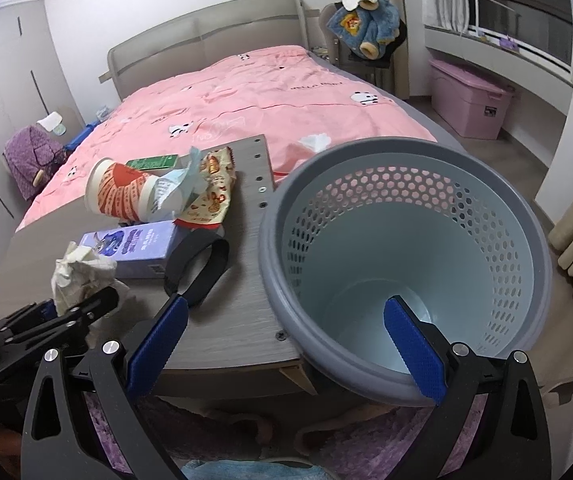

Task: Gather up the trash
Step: 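Grasp the crumpled white tissue with the left gripper while the right gripper grasps the black strap, then lift the tissue and strap and carry both over the grey wastebasket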

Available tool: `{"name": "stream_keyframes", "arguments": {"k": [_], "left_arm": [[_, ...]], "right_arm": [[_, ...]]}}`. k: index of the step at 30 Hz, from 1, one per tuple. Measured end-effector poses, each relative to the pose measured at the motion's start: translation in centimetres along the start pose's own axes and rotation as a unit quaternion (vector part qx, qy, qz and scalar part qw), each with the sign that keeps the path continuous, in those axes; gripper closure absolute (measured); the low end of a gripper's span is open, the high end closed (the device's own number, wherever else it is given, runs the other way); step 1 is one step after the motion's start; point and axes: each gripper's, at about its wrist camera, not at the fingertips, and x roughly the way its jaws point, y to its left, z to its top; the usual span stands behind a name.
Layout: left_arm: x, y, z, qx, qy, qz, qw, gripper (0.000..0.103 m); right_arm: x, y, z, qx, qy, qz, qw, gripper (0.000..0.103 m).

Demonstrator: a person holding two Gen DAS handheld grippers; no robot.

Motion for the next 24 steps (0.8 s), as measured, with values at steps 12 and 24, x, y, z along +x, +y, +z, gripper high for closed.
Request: {"name": "stream_keyframes", "arguments": {"k": [12, 24], "left_arm": [[-3.7, 2.2, 0.1, -0.012, -0.049, 0.034, 0.9981, 0.057], [-3.7, 3.8, 0.7, -0.028, -0.054, 0.043, 0.9973, 0.057]], "right_arm": [[2.3, 4.1, 0.6, -0.04, 0.015, 0.036, 0.998, 0.017], [5.8, 6.4, 0.5, -0.058, 0.062, 0.047, 0.995, 0.056]]}}
